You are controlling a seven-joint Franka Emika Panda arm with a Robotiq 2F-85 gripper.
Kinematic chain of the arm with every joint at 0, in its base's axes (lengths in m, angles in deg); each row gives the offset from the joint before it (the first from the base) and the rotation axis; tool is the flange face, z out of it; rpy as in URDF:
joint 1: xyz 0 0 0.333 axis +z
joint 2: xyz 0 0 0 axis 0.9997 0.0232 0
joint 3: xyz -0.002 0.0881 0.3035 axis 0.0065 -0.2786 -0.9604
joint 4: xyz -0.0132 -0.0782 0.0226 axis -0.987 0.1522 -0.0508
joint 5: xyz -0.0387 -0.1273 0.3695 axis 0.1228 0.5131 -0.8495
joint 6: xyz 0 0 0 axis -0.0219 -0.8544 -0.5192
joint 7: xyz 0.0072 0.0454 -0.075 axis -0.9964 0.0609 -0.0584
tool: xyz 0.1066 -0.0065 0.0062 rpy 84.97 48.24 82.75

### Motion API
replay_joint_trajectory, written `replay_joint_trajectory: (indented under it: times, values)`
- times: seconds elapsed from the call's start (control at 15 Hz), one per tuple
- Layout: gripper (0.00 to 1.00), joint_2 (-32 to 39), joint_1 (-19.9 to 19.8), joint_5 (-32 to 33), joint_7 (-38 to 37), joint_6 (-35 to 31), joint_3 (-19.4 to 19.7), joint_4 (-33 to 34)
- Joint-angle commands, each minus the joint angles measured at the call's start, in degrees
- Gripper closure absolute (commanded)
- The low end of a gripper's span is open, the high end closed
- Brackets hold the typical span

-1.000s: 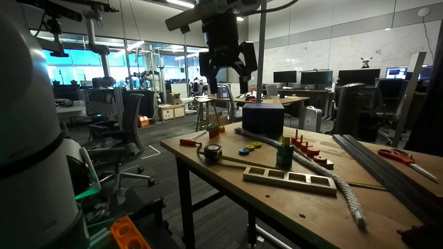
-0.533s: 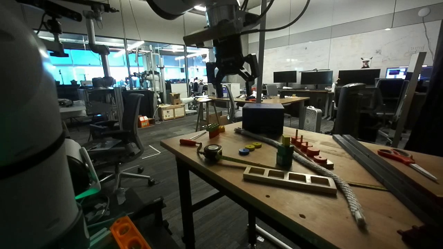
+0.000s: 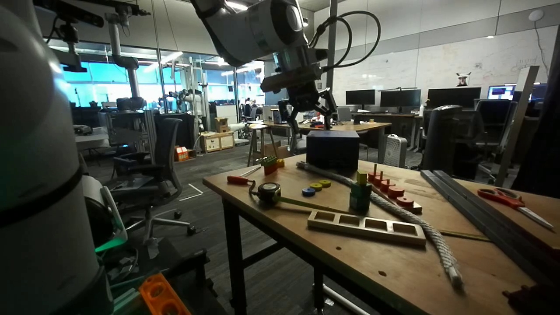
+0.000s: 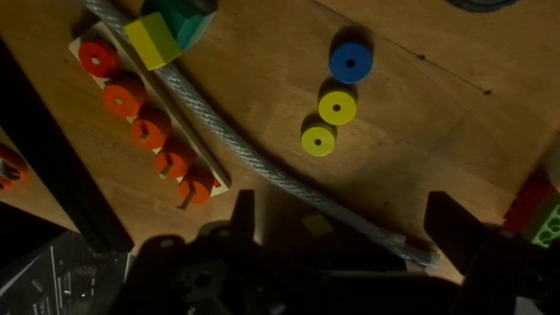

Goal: Pick the orange ring and put it on the table

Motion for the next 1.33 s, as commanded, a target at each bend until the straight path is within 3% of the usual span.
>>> replay_joint_trajectory:
  times: [0.0, 0.33, 0.47, 0.8, 1.27]
  values:
    - [0.00, 11.53, -0.32, 5.66, 0.97, 0.95, 1.87, 9.17]
    - [0.00, 24.18, -1.66, 1.43, 18.80, 10.53, 3.65, 20.69]
    - [0.00, 28.13, -0.31, 7.81, 17.54, 12.66, 6.64, 24.69]
    - [0.00, 33.89, 0.33, 15.77, 18.15, 13.12, 10.14, 32.14]
    - [0.00, 35.95, -1.76, 14.82, 23.30, 14.79, 10.37, 37.95]
